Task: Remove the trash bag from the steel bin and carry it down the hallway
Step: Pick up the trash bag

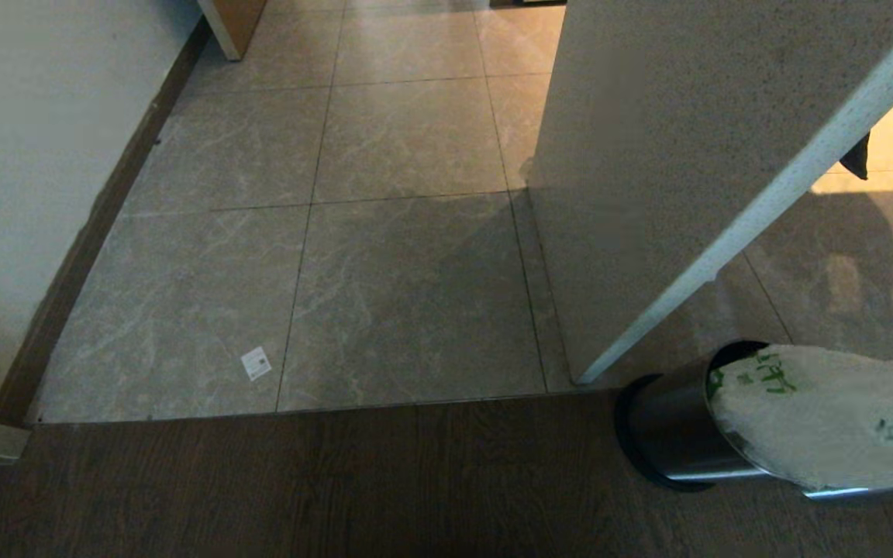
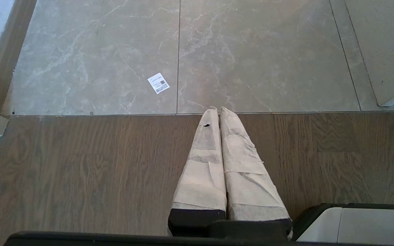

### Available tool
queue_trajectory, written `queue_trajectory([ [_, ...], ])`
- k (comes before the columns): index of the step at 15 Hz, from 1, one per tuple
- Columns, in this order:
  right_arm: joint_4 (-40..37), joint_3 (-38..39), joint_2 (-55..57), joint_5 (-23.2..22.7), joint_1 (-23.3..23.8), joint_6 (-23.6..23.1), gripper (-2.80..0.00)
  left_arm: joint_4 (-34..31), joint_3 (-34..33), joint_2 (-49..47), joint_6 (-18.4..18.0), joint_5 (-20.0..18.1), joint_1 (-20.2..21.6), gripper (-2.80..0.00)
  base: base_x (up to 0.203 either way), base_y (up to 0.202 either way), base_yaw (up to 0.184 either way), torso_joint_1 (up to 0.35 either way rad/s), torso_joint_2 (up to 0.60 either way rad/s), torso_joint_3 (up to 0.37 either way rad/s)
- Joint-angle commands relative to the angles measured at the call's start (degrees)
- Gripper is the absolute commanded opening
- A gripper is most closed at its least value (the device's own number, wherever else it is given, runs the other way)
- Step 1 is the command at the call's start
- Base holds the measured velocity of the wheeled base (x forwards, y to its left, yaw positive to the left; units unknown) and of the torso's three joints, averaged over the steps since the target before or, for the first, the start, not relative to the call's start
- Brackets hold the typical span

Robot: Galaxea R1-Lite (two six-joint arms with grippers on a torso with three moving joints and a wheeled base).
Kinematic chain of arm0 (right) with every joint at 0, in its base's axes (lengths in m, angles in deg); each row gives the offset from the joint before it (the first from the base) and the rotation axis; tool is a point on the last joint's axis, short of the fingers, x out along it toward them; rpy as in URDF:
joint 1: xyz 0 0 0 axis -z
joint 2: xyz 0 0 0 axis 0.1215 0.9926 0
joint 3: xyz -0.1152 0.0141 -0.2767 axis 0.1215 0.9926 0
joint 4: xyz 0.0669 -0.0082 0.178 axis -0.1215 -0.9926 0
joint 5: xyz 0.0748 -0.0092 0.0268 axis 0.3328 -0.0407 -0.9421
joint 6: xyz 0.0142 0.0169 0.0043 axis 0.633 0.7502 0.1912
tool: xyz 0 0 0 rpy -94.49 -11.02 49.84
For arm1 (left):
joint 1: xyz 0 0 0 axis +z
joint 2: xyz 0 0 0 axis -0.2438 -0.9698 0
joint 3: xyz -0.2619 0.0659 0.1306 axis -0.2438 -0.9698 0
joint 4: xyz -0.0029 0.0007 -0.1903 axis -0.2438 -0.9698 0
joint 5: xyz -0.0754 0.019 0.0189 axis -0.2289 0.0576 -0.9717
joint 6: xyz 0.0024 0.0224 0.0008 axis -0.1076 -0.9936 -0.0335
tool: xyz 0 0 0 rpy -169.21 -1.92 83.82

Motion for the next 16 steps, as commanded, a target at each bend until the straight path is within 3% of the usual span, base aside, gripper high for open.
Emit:
queue_trajectory([
  [1,3.3,10.0,-17.5,7.3,-7.9,5.4,-2.80,0.0,0.0,0.0,0.0,0.0,0.0,-2.80,0.000,0.000,0.000,0.000,0.00,0.000],
  [4,5.9,21.4,-30.0,16.2,-14.4,9.3,-2.80,0.0,0.0,0.0,0.0,0.0,0.0,-2.80,0.000,0.000,0.000,0.000,0.00,0.000],
  [6,6.6,26.6,-35.3,22.6,-16.1,10.4,-2.80,0.0,0.0,0.0,0.0,0.0,0.0,-2.80,0.000,0.000,0.000,0.000,0.00,0.000],
  [10,10.9,34.6,-43.3,29.6,-18.9,13.0,-2.80,0.0,0.0,0.0,0.0,0.0,0.0,-2.80,0.000,0.000,0.000,0.000,0.00,0.000],
  [12,14.8,36.3,-43.7,29.1,-19.6,17.6,-2.80,0.0,0.0,0.0,0.0,0.0,0.0,-2.80,0.000,0.000,0.000,0.000,0.00,0.000],
  [14,20.3,38.4,-43.6,29.1,-20.1,16.9,-2.80,0.0,0.0,0.0,0.0,0.0,0.0,-2.80,0.000,0.000,0.000,0.000,0.00,0.000],
  [16,20.3,38.4,-43.8,29.1,-26.6,16.8,-2.80,0.0,0.0,0.0,0.0,0.0,0.0,-2.80,0.000,0.000,0.000,0.000,0.00,0.000],
])
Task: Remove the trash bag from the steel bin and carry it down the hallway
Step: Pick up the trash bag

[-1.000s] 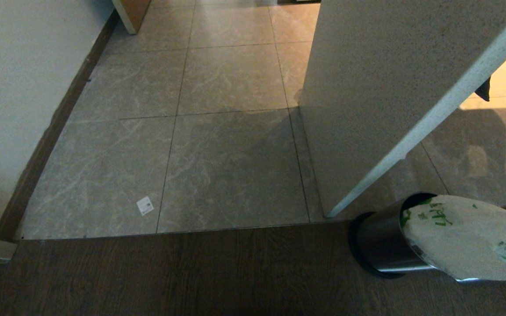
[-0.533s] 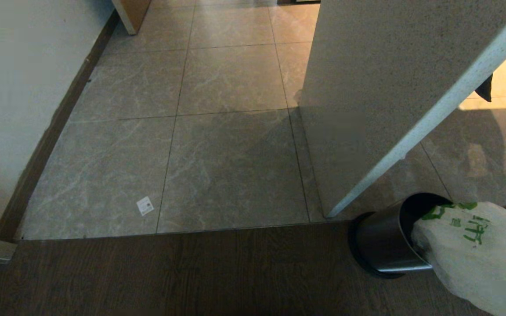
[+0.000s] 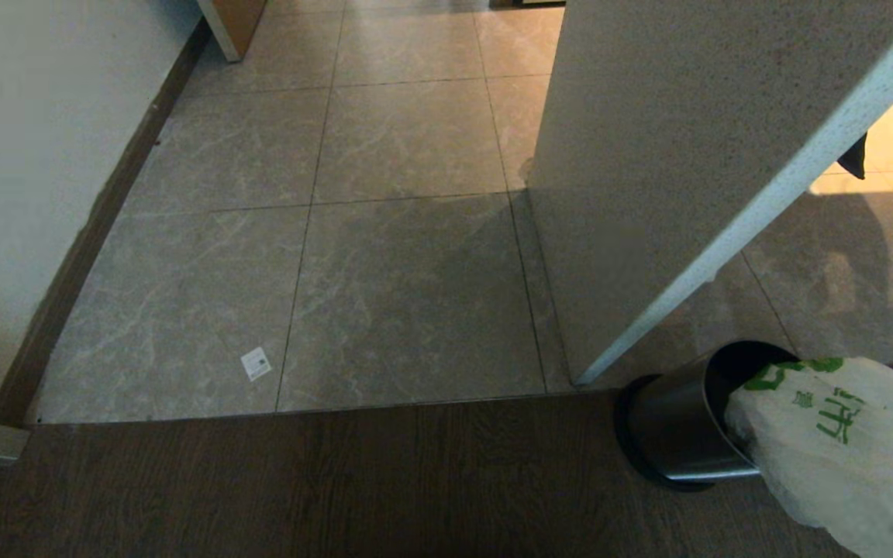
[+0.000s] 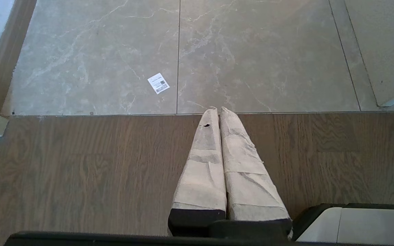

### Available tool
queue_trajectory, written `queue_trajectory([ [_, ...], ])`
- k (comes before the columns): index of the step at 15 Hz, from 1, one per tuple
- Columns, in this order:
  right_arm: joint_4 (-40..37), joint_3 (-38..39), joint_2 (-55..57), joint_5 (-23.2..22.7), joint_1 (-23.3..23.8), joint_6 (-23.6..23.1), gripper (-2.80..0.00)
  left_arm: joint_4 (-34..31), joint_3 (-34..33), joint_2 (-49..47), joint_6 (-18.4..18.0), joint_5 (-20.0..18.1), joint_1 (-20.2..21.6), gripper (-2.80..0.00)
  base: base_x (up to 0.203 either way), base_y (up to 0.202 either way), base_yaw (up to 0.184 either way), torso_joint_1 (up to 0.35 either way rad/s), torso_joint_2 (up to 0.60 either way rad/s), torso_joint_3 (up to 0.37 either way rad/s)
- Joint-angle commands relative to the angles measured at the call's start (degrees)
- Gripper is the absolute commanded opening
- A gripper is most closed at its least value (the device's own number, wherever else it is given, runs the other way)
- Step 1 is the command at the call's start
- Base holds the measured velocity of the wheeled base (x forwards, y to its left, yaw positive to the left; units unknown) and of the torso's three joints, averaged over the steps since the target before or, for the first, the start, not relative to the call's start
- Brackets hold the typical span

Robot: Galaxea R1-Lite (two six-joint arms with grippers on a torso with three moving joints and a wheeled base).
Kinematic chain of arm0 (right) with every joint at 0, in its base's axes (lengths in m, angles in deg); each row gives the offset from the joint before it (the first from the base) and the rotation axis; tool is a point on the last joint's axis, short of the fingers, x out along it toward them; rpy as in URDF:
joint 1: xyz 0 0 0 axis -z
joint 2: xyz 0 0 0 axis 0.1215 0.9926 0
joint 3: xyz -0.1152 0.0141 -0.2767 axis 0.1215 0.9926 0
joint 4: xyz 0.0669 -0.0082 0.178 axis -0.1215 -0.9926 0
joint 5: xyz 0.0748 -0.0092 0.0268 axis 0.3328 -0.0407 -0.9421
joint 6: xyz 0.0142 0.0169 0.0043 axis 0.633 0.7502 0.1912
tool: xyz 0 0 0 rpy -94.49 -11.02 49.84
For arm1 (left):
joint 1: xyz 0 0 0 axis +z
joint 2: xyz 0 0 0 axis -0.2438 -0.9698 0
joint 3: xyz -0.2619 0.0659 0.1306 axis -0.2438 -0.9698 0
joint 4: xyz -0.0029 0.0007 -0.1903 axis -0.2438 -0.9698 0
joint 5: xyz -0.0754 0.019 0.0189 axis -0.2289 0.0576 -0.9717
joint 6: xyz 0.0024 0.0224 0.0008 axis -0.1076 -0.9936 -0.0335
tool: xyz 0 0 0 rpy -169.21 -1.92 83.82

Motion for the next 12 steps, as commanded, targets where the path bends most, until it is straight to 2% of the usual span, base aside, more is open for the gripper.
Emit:
queue_trajectory([
  [1,-0.3,0.3,-2.1,-0.1,-6.2,-0.3,-2.80,0.0,0.0,0.0,0.0,0.0,0.0,-2.80,0.000,0.000,0.000,0.000,0.00,0.000],
  [5,0.1,0.5,-14.9,-0.1,-6.2,1.0,-2.80,0.0,0.0,0.0,0.0,0.0,0.0,-2.80,0.000,0.000,0.000,0.000,0.00,0.000],
  [6,0.0,0.5,-16.2,-0.1,-6.2,2.9,-2.80,0.0,0.0,0.0,0.0,0.0,0.0,-2.80,0.000,0.000,0.000,0.000,0.00,0.000],
  [8,-3.5,0.5,-16.1,0.9,-6.3,10.2,-2.80,0.0,-0.1,0.0,0.0,0.0,0.0,-2.80,0.000,0.000,0.000,0.000,0.00,0.000],
  [12,-3.5,0.5,-16.0,1.0,-6.4,8.9,-2.80,0.0,0.0,0.0,0.0,0.0,0.0,-2.80,0.000,0.000,0.000,0.000,0.00,0.000],
])
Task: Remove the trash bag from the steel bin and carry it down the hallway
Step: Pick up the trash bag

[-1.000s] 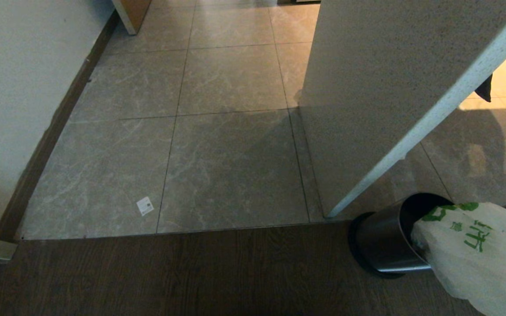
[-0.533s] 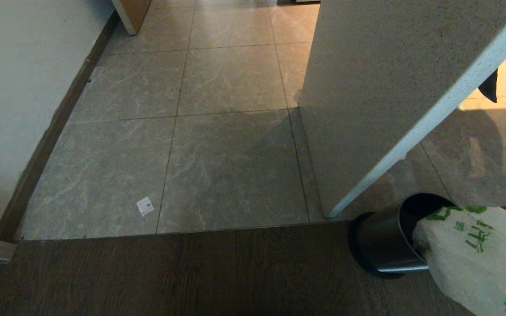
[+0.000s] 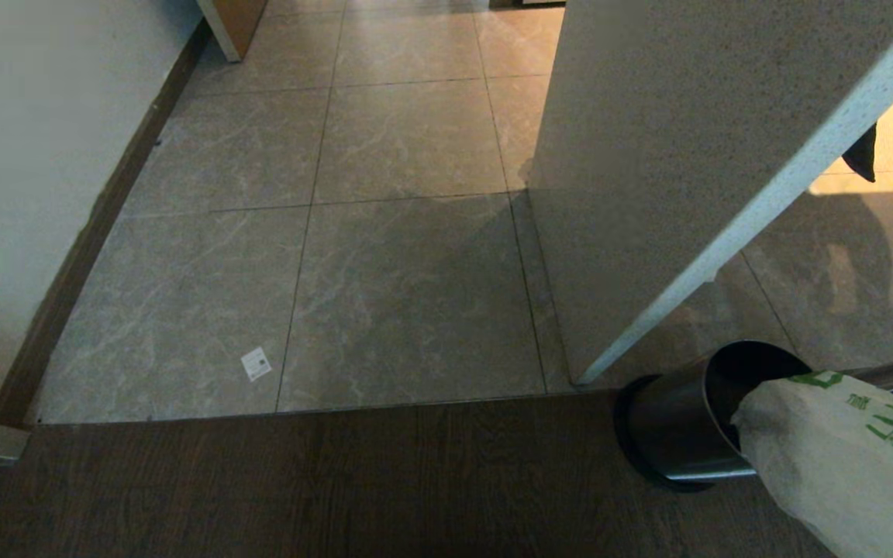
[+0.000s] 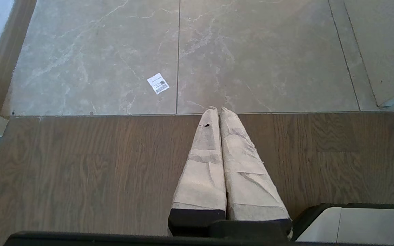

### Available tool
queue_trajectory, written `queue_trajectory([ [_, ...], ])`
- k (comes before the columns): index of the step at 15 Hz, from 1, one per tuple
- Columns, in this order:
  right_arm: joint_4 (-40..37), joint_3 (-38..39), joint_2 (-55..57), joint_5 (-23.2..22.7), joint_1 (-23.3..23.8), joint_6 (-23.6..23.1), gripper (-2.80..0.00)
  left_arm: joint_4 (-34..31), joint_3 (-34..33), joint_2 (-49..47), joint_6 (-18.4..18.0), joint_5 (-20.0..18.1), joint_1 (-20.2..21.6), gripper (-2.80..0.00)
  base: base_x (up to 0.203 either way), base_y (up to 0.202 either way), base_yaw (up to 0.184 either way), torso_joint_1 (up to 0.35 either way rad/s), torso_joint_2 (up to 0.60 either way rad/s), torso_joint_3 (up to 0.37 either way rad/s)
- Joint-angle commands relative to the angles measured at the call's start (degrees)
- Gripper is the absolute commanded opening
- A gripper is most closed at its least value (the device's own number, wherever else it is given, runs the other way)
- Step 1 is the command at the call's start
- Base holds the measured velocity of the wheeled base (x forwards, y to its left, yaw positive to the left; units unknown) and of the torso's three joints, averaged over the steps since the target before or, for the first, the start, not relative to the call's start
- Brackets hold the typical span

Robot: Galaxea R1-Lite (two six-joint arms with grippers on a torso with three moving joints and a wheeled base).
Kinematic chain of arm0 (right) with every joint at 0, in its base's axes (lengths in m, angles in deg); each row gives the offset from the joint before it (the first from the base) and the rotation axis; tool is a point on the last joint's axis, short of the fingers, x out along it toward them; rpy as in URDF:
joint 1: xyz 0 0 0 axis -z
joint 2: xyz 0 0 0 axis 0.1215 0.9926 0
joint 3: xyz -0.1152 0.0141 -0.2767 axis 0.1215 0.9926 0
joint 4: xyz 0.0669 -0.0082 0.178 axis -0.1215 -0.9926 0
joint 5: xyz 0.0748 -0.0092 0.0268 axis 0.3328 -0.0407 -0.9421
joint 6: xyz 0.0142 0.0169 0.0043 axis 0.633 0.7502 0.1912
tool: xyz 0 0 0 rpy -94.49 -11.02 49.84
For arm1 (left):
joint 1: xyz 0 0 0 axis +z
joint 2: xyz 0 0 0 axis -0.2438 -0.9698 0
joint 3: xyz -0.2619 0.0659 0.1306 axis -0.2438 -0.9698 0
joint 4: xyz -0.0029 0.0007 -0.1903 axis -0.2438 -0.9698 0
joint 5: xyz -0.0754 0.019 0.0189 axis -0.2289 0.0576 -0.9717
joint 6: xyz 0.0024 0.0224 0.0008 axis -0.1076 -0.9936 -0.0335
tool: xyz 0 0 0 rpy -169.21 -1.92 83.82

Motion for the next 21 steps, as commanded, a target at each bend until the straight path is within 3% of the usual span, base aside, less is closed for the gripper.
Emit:
queue_trajectory([
  [1,-0.3,0.0,-0.2,0.0,0.1,-0.1,-2.80,0.0,0.0,0.0,0.0,0.0,0.0,-2.80,0.000,0.000,0.000,0.000,0.00,0.000],
  [16,0.0,0.0,-0.2,0.1,0.1,1.2,-2.80,0.0,0.0,0.0,0.2,0.0,0.0,-2.80,0.000,0.000,0.000,0.000,0.00,0.002],
  [21,0.0,0.0,-0.2,0.2,0.1,1.2,-2.80,0.0,-0.1,0.0,0.4,0.1,0.0,-2.80,0.000,0.000,0.000,0.002,0.00,0.182],
])
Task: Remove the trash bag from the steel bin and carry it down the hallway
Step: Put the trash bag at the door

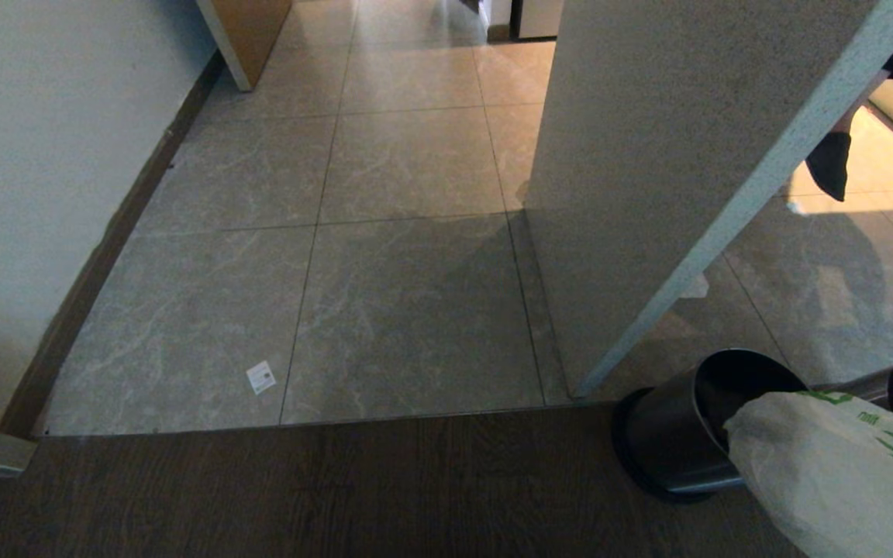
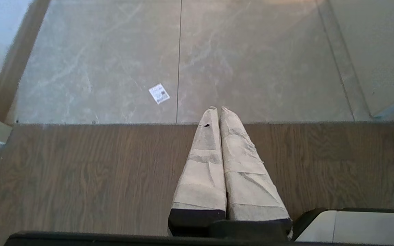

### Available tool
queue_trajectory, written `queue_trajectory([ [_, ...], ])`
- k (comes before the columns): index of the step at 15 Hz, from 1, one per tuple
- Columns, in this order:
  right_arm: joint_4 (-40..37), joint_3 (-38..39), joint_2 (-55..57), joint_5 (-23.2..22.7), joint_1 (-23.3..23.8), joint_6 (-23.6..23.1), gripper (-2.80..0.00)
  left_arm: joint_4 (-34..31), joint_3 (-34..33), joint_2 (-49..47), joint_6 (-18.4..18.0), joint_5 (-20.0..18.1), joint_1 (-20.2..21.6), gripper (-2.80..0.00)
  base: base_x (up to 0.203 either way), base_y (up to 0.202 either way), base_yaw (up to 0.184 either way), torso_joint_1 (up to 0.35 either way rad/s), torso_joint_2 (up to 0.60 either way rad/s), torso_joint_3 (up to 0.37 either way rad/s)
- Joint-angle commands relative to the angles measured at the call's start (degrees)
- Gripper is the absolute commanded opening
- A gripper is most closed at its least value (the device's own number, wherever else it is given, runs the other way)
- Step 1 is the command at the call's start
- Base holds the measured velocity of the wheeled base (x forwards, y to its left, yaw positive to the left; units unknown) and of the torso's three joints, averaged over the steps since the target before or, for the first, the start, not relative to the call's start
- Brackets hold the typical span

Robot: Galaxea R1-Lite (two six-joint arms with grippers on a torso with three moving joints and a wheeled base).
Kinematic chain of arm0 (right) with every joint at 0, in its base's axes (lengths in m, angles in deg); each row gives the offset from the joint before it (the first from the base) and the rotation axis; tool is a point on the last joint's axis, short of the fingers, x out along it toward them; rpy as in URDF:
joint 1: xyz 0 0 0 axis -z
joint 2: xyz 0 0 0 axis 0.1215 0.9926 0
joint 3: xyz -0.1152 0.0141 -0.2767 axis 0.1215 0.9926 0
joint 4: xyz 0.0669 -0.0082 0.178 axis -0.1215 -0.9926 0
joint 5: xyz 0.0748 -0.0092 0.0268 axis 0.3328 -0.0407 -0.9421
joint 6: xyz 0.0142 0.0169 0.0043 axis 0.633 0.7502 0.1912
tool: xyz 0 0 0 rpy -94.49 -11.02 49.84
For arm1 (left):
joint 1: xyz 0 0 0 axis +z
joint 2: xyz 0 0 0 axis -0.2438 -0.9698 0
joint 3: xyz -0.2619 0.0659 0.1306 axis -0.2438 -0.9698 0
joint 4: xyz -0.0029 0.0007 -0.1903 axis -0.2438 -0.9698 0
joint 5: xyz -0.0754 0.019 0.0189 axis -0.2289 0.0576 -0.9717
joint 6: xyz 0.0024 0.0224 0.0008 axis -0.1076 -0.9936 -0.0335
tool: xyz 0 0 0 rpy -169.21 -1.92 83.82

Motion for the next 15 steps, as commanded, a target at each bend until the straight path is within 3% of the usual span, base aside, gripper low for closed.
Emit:
queue_trajectory([
  [1,0.0,0.0,0.2,-0.1,0.0,0.0,-2.80,0.0,0.0,0.0,0.1,0.0,0.0,-2.80,0.000,0.000,0.000,0.002,0.00,0.195],
  [15,0.0,0.0,0.2,-0.1,0.0,0.0,-2.80,0.0,-0.1,0.0,0.1,0.0,0.0,-2.80,0.000,0.000,0.000,0.001,0.00,0.205],
])
